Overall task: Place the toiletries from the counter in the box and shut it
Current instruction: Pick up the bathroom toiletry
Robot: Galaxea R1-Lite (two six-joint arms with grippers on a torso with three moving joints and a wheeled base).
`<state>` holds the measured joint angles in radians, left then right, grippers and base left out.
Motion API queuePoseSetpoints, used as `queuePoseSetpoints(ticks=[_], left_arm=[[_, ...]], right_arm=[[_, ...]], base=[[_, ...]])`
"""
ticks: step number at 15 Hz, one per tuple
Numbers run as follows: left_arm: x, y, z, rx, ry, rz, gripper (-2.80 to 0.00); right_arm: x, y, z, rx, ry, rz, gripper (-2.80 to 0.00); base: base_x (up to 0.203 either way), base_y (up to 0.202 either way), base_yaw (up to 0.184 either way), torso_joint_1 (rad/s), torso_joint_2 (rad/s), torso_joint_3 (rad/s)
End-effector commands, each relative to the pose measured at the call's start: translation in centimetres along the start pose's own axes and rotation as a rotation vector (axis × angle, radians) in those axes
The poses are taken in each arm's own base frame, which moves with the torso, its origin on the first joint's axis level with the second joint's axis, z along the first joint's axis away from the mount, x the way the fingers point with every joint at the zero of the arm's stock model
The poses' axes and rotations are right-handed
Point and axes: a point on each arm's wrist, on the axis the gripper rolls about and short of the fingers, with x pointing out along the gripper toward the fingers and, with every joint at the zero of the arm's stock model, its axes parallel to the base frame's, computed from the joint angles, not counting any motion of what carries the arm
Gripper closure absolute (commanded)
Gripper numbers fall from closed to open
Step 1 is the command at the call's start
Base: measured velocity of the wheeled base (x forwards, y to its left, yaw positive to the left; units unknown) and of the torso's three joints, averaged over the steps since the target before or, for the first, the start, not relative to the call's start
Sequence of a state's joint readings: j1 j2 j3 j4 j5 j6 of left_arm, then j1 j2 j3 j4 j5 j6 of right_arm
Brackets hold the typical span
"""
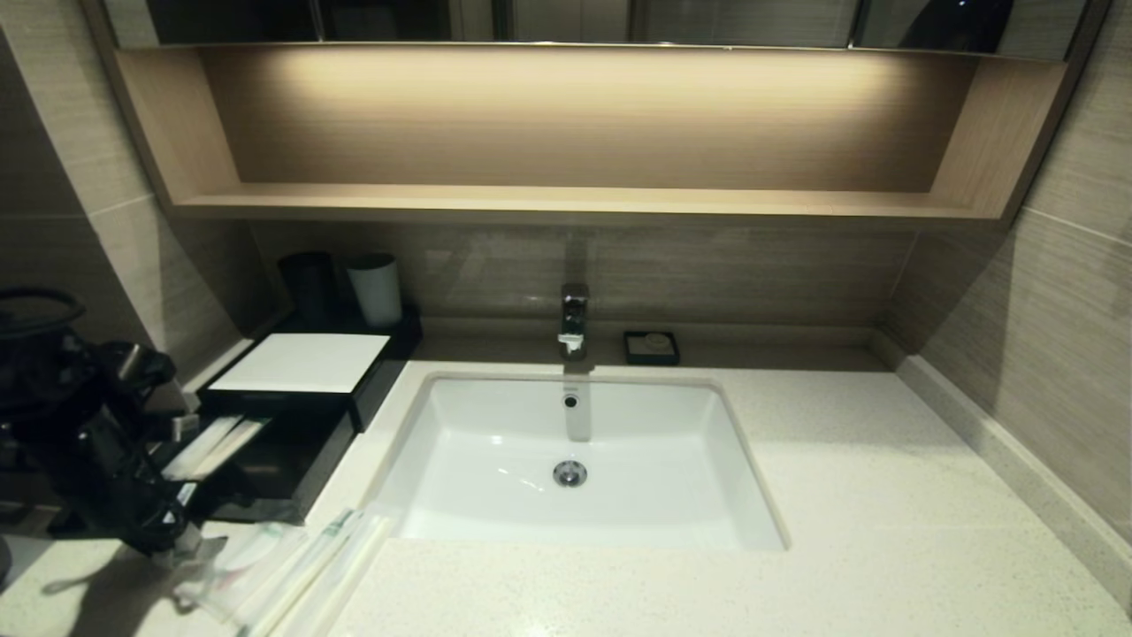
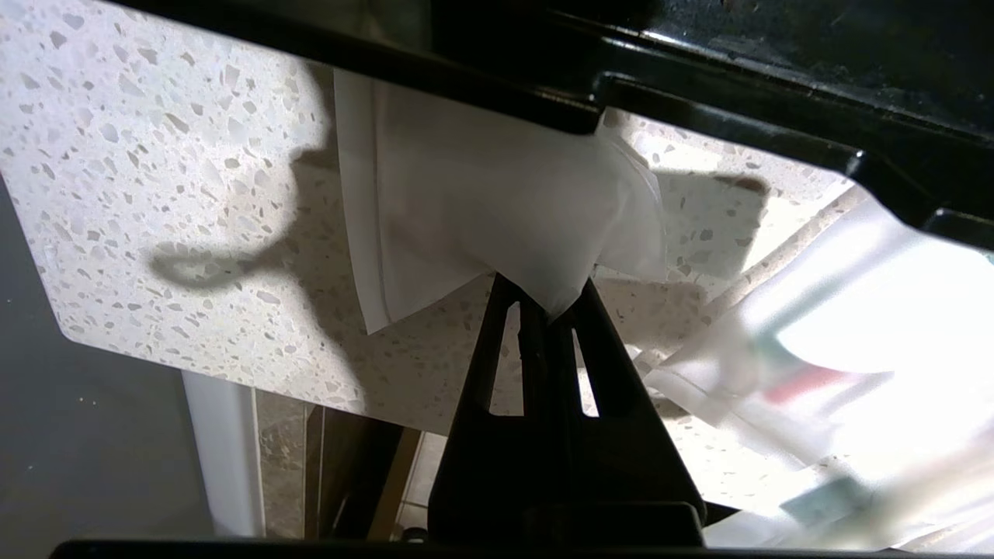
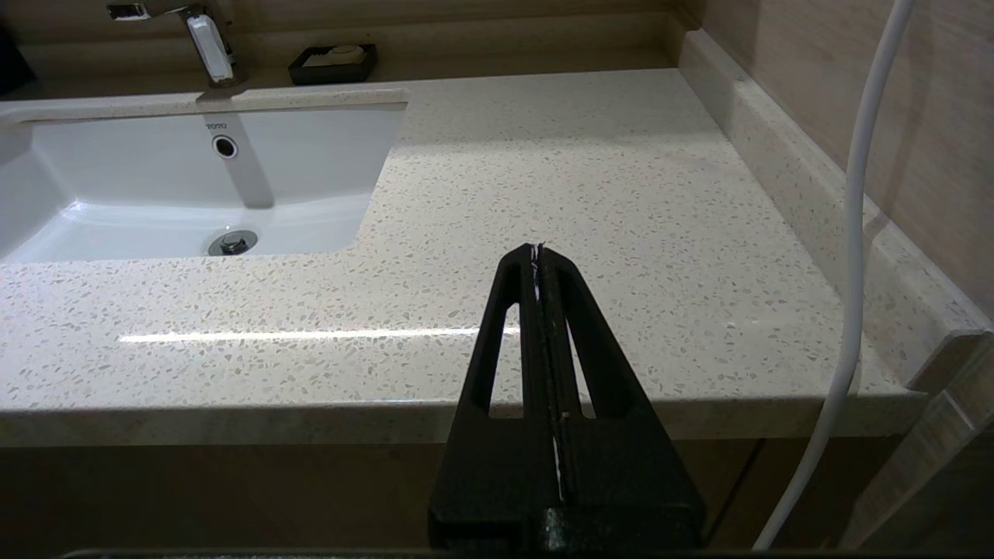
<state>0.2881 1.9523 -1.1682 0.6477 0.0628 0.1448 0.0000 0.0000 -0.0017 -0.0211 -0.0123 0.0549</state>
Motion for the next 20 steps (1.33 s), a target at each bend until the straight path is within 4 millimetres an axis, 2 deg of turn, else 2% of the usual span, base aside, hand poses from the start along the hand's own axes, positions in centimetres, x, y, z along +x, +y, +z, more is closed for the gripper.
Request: queuePoseSetpoints(ticks=[1, 7, 9, 12, 17, 20], left_arm=[[-1.5, 0.0, -0.6, 0.0, -0.036, 0.007, 0.0], [-7.2, -0.5, -4.2, 0.022, -0.127, 0.018, 0.0], [-8.1, -0.4, -4.1, 0.022, -0.174, 0.015, 0.0], [-6.7, -0.2, -1.5, 0.01, -0.248, 0.022, 0.0], [-3.1, 0.2, 2.8, -0.007, -0.28, 0.024, 0.0], [-1.9, 0.3, 4.6, -0.04, -0.314, 0.025, 0.0]], right_arm=[[0.0, 0.0, 0.0, 0.0, 0.001, 0.0, 0.0], [0.0, 0.0, 0.0, 0.0, 0.001, 0.0, 0.0], [0.0, 0.0, 0.0, 0.0, 0.0, 0.0, 0.0], [0.0, 0.0, 0.0, 0.0, 0.001, 0.001, 0.0], [0.0, 0.0, 0.0, 0.0, 0.001, 0.0, 0.0], [0.0, 0.0, 0.0, 0.0, 0.0, 0.0, 0.0]], base=[[0.0, 0.0, 0.0, 0.0, 0.0, 0.0], [0.0, 0.0, 0.0, 0.0, 0.0, 0.0], [0.0, 0.0, 0.0, 0.0, 0.0, 0.0], [0.0, 0.0, 0.0, 0.0, 0.0, 0.0], [0.0, 0.0, 0.0, 0.0, 0.0, 0.0], [0.0, 0.0, 0.0, 0.0, 0.0, 0.0]])
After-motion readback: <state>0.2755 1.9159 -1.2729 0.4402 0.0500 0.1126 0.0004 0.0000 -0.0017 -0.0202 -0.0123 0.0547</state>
